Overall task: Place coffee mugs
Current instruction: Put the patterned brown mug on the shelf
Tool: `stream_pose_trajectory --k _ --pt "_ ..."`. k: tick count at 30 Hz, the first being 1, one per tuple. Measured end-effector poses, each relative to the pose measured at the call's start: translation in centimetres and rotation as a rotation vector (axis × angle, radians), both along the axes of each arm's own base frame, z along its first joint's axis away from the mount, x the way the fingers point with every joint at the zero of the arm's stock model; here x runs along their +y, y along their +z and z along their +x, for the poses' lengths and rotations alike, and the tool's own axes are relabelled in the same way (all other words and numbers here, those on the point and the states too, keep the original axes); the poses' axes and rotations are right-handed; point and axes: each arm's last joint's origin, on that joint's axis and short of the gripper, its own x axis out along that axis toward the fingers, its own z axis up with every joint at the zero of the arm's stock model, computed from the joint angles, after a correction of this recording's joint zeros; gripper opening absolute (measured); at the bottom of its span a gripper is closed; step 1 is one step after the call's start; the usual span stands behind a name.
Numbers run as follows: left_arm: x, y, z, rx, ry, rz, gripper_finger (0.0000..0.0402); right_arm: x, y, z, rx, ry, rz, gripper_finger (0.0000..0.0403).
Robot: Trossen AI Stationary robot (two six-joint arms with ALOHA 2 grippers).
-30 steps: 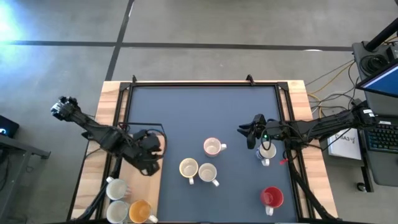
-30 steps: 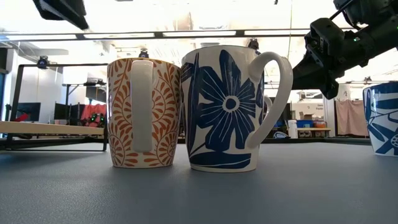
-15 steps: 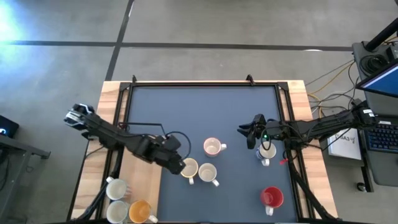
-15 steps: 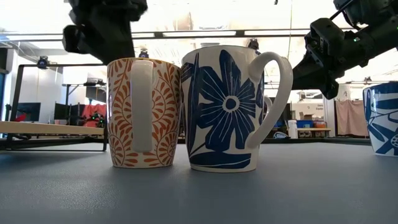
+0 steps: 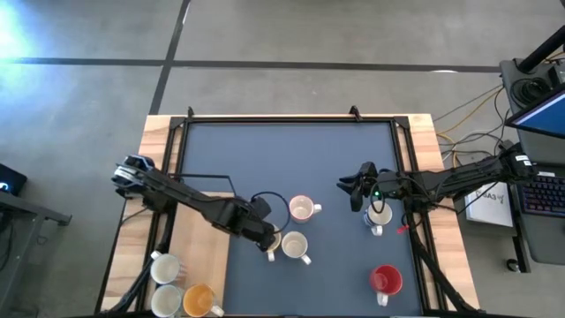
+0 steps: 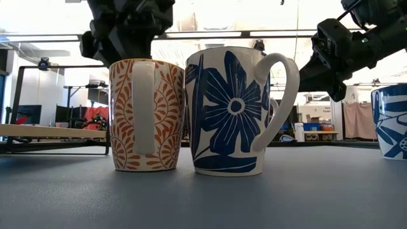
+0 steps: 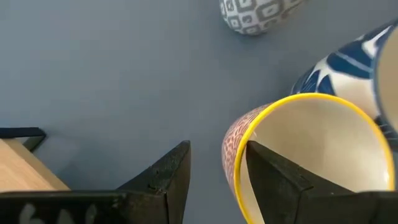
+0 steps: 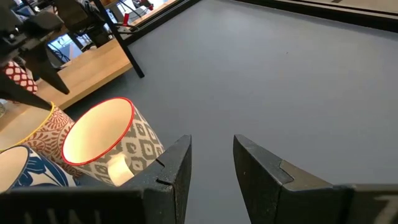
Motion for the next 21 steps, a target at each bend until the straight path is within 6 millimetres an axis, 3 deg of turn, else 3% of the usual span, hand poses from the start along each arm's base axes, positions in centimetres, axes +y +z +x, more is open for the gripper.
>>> stream_pose_trajectory --k 7,14,21 --pt "-0.30 -0.71 0.53 0.041 -0.031 -0.029 0.0121 0.00 0.01 0.00 -0.001 0.000 0.000 0.0107" --pt "-0.32 -0.70 0.48 0.049 -0.036 -0.049 0.0013 0.00 0.00 0.00 0.000 0.000 0.000 0.0107" --pt "-0.51 0.02 0.04 0.042 -0.030 -0.093 0.0006 0.00 0.00 0.00 0.000 0.000 0.000 0.0107"
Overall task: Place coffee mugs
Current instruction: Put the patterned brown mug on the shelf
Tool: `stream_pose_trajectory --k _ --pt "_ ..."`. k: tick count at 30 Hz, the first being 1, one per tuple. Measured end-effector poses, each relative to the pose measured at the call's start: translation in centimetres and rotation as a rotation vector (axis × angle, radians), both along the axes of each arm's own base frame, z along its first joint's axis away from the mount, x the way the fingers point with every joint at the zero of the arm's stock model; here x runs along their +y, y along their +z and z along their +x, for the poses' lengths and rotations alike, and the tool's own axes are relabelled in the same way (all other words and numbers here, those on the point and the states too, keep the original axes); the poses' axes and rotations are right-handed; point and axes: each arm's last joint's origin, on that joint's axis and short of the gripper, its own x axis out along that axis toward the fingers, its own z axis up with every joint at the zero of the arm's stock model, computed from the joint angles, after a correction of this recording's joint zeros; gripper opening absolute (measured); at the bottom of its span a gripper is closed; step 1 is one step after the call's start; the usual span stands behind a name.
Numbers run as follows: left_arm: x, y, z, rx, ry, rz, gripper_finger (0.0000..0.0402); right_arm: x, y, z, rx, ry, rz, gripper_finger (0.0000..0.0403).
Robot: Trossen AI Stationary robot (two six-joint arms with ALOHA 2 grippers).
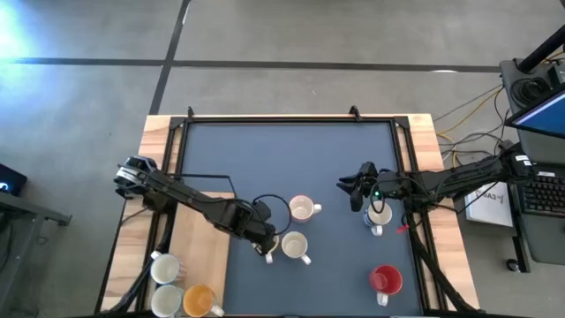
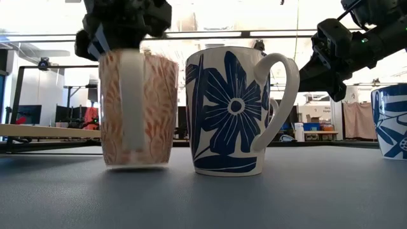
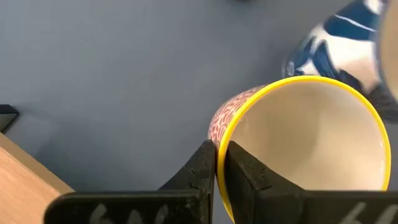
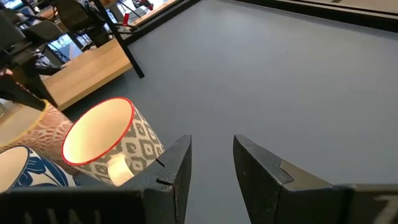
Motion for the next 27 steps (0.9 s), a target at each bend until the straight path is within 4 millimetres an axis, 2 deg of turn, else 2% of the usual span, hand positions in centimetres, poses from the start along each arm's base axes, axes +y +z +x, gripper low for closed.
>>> stream_pose_trajectory --k 6,10,18,22,27 --pt "0.1 2.3 -1.5 -0.031 0.030 -0.029 0.0007 0.0 0.0 0.0 0.000 0.000 0.000 0.0107" --pt "0.4 3.8 -3.5 0.000 0.096 -0.036 0.0007 0.0 0.0 0.0 0.000 0.000 0.000 0.0107" --pt "-0.5 6.5 -7.8 0.028 0.160 -0.062 0.0008 0.0 0.0 0.0 0.000 0.000 0.000 0.0107" --pt "-1.1 6.7 -10.1 0.067 0.187 -0.049 0.0009 0.0 0.0 0.0 0.000 0.000 0.000 0.0107" --pt "-1.6 5.6 -12.6 0.081 0.248 -0.066 0.0009 0.0 0.0 0.0 0.000 0.000 0.000 0.0107"
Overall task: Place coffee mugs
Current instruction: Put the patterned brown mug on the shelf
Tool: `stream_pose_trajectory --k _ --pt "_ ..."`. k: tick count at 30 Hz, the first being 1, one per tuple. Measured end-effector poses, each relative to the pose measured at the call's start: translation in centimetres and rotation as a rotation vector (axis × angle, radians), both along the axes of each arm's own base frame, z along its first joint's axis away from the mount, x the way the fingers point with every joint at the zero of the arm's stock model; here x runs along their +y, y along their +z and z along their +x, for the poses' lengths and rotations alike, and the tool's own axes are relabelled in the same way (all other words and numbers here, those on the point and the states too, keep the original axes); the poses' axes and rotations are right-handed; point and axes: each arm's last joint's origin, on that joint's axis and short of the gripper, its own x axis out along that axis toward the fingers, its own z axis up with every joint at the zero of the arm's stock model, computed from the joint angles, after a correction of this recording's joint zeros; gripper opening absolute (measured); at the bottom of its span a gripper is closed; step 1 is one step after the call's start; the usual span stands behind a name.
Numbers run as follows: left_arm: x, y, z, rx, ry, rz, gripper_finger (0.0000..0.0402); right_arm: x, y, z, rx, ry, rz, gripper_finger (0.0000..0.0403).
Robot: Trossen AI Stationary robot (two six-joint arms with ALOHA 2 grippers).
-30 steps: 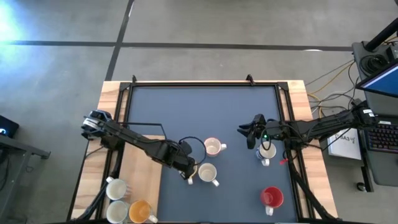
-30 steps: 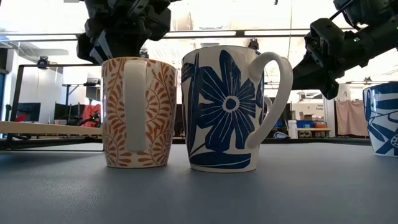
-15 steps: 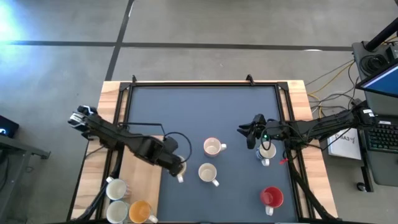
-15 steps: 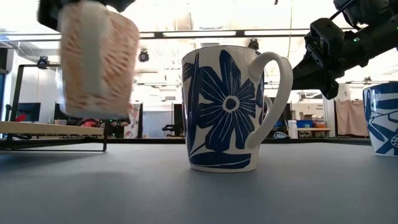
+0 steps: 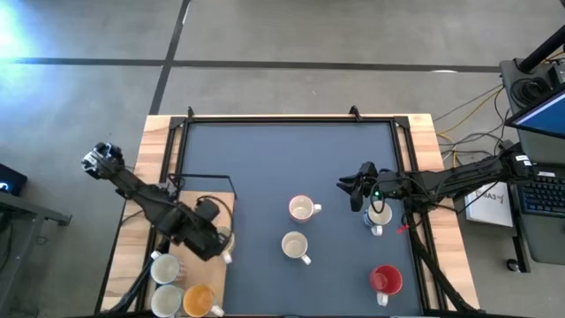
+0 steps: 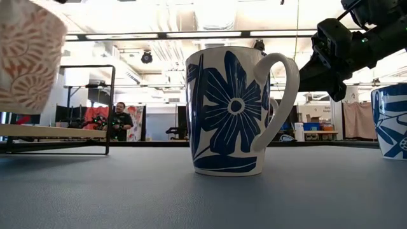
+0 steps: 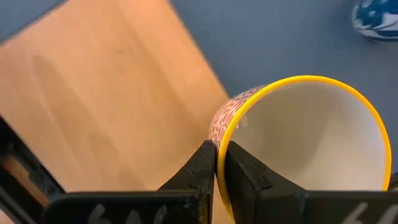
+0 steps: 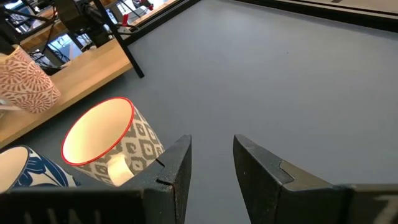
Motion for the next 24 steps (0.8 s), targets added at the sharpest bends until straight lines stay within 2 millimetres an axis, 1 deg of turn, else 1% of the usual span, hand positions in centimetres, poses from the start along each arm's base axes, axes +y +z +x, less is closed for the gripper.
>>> stream_pose_trajectory --k 5,11,15,20,22,24 --pt "0.0 -0.7 -2.1 -0.003 0.083 -0.020 0.0010 0.0 0.0 0.0 0.000 0.000 0.000 0.0107" --pt "0.1 -1.6 -4.1 0.010 0.115 -0.029 0.0016 0.0 0.0 0.0 0.000 0.000 0.000 0.0107" --pt "0.0 -2.0 -4.8 0.015 0.135 -0.027 0.0033 0.0 0.0 0.0 0.000 0.000 0.000 0.0107" --pt "0.1 -2.2 -4.9 0.029 0.136 -0.019 0.0065 0.0 0.0 0.0 0.000 0.000 0.000 0.0107" --pt "0.1 -2.1 -5.0 0.033 0.113 -0.012 0.0080 0.0 0.0 0.0 0.000 0.000 0.000 0.0107" --pt "0.1 -2.1 -5.0 0.036 0.056 -0.003 0.0093 0.0 0.0 0.0 0.000 0.000 0.000 0.0107"
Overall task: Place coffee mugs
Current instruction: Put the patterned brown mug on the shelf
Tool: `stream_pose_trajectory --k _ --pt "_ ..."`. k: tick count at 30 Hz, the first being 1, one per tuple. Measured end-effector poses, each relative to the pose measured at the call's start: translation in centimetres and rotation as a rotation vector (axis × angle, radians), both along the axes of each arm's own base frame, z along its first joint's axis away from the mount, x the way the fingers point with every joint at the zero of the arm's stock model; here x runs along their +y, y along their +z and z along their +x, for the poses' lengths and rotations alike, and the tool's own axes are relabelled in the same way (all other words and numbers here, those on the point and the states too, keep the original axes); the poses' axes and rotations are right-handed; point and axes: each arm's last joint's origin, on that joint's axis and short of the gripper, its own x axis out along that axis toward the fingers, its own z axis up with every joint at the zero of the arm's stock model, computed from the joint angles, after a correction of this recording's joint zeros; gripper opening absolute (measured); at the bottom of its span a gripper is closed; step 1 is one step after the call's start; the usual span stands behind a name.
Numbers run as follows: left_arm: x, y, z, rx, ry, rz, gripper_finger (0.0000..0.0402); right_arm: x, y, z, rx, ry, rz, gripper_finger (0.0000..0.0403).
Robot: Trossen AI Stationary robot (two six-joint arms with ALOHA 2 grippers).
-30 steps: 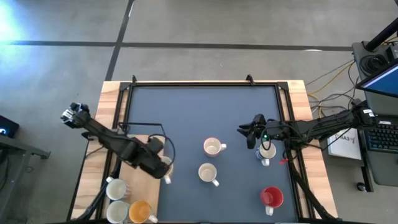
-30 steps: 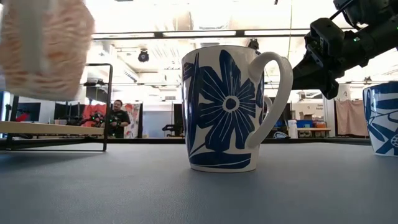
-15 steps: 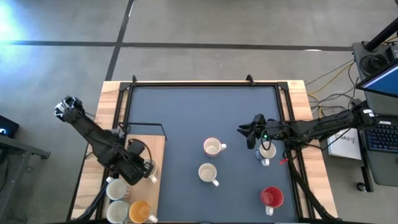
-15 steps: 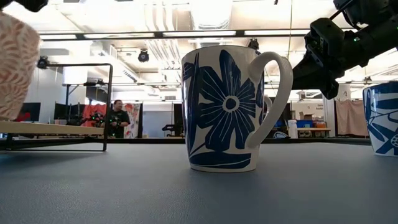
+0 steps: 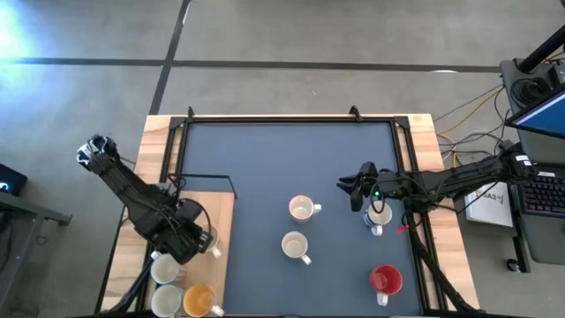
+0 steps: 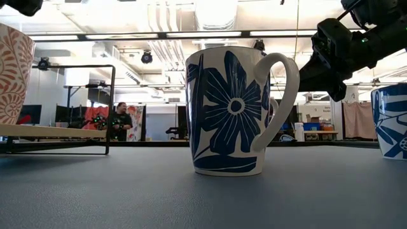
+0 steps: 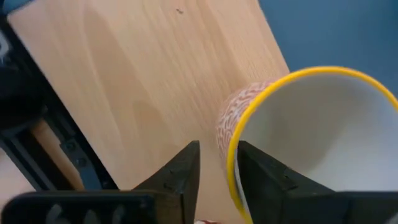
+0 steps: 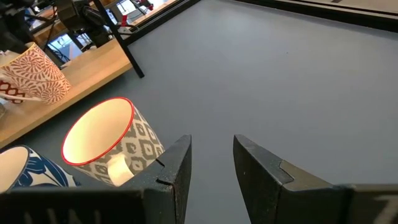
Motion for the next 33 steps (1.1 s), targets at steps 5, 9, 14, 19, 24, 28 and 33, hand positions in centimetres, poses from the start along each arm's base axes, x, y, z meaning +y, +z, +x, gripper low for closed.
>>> stream_pose_trajectory --k 5,9,14,19,24,28,33 --pt "0.2 0.2 -0.1 -0.003 -0.137 0.024 0.0112 0.0 0.0 0.0 0.000 0.000 0.000 0.0107" --pt "0.6 0.7 -0.2 -0.035 -0.178 0.046 0.0114 0.0 0.0 0.0 0.000 0.000 0.000 0.0107" --pt "1.1 0.8 -0.3 -0.032 -0.203 0.087 0.0114 0.0 0.0 0.0 0.000 0.000 0.000 0.0107" --pt "1.5 0.7 -0.2 -0.006 -0.256 0.133 0.0114 0.0 0.0 0.0 0.000 0.000 0.000 0.0107" --pt "1.9 0.7 0.2 0.000 -0.303 0.150 0.0114 0.0 0.0 0.0 0.000 0.000 0.000 0.0107" --pt "2.2 0.7 0.5 0.005 -0.334 0.160 0.0114 0.0 0.0 0.0 0.000 0.000 0.000 0.0107" --pt "2.6 0.7 0.8 0.011 -0.370 0.171 0.0114 0.0 0.0 0.0 0.000 0.000 0.000 0.0107"
